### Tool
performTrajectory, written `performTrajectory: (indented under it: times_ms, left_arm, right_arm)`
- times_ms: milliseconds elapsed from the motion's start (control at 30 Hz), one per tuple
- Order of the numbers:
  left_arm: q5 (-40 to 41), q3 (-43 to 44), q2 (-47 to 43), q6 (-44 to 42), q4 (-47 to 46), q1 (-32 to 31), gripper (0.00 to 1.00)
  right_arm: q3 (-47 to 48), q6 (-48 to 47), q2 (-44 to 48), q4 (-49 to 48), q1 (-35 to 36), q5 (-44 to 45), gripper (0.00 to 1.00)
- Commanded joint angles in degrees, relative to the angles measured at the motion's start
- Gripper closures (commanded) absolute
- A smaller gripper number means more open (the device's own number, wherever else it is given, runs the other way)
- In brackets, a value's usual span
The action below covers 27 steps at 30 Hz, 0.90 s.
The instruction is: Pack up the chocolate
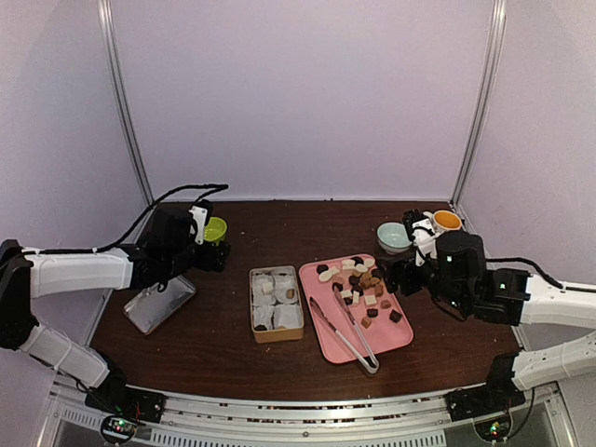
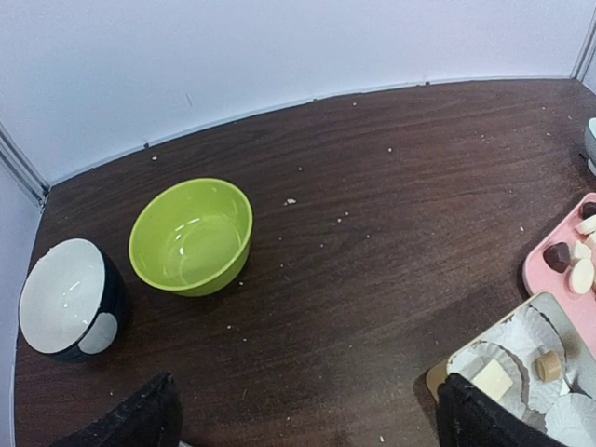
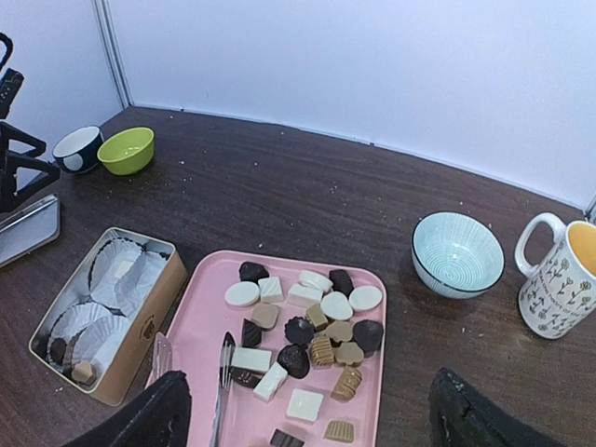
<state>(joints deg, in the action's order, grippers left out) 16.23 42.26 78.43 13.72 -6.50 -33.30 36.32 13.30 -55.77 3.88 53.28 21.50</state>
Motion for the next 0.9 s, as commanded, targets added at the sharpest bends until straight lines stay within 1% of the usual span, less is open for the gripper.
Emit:
performTrajectory:
  times_ms: [0,67,167,233,300,333,400,533,567,633,767,867]
  left_arm:
    - [1.5,3.0,-1.6,5.0,7.9,0.4,0.02]
    - [1.6,2.6,-2.8,7.4,11.6,0.4,0.02]
    - [2.4,2.1,-4.7,9.4,16.8,0.4,0.02]
    - [4.2,3.3,-4.8,10.5,23.0,0.4,0.02]
    - [5.8,4.7,-4.4,11.7,28.0,0.4,0.02]
    - [6.2,5.2,-4.3,12.5,30.0,0.4,0.02]
    - [6.1,5.6,-4.3,13.1,32.3,0.4,0.02]
    - [7.8,6.5,-3.9,13.8,37.9,0.5,0.03]
    - [8.5,7.0,-3.4,13.9,40.0,0.6,0.03]
    - [8.8,7.9,-2.3,13.8,42.8,1.1,0.03]
    - [6.9,7.8,-0.3,13.3,44.0,2.7,0.12]
    - [5.0,7.6,2.2,12.4,43.3,3.6,0.22]
  right_arm:
    - [1.9,-7.3,-1.5,-7.7,-3.5,-6.7,0.12]
    - [3.2,-8.9,-3.7,-8.1,-3.8,-7.2,0.13]
    - [4.0,-8.5,-6.6,-10.3,-3.9,-8.4,0.16]
    - [3.7,-8.2,-8.3,-12.9,-3.9,-10.8,0.16]
    - [2.9,-8.0,-9.7,-16.2,-3.9,-12.2,0.14]
    - [2.1,-8.2,-10.3,-18.7,-3.9,-12.7,0.08]
    - [-0.4,-8.5,-11.0,-23.1,-3.9,-13.6,0.0]
    - [-7.2,-8.5,-11.2,-33.2,-3.9,-15.5,0.0]
    - [-8.4,-8.4,-11.4,-34.6,-3.9,-15.7,0.0]
    - [-8.1,-8.3,-11.9,-33.6,-3.9,-15.8,0.0]
    - [-7.3,-7.8,-13.0,-33.6,-3.9,-15.8,0.0]
    - [-7.2,-7.5,-13.3,-34.1,-3.9,-17.4,0.0]
